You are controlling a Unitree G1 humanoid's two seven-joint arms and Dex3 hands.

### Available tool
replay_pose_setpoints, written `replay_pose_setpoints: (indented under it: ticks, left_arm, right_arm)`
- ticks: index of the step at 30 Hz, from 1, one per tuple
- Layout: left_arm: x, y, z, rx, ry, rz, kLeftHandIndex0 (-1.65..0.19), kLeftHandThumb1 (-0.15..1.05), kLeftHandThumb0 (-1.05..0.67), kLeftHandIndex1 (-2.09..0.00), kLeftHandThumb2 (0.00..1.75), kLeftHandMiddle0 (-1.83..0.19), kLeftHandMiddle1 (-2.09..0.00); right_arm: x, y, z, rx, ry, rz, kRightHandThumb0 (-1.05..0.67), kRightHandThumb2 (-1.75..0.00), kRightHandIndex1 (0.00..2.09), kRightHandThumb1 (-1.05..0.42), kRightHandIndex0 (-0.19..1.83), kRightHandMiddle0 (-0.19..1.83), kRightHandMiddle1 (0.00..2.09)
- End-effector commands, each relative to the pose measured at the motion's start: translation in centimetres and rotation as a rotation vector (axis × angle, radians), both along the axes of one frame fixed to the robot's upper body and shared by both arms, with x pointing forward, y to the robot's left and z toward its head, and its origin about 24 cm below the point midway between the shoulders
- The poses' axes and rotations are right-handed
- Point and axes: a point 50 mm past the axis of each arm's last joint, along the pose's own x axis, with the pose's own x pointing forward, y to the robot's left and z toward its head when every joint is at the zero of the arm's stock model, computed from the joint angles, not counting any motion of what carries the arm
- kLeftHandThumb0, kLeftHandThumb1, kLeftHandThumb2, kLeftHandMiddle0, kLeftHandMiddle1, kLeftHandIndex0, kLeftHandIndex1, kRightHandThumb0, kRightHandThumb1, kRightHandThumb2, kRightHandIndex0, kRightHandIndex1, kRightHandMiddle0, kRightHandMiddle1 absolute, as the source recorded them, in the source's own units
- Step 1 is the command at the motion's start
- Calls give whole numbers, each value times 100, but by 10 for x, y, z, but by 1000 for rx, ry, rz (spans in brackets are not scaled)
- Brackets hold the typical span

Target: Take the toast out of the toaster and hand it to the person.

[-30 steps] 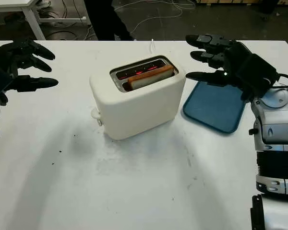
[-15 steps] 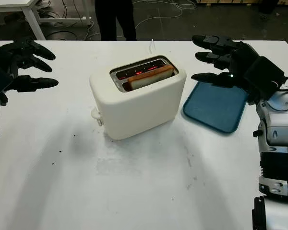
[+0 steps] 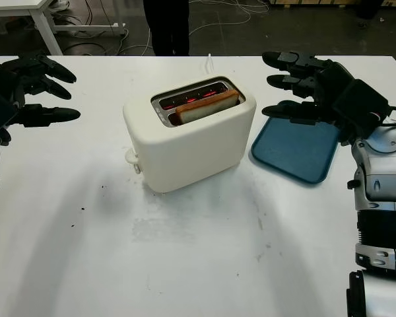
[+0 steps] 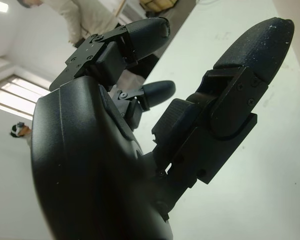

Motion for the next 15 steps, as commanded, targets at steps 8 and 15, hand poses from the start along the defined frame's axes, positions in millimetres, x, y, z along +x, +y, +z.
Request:
replay_pose_setpoints:
  ticks: [8,15]
  left_arm:
    - [1,-1,3,9,-18,-1,-55,57,-105,-114,0,-50,-129]
    - [0,-1,3,9,-11,8,-55,57,-105,-114,0,-49,-129]
  right_arm:
    - [0,0,3,1,-15,6,-28,0,40,-77,26,46,1]
    - [1,-2,2,-6,-18,2,-33,0,42,-77,27,47,1]
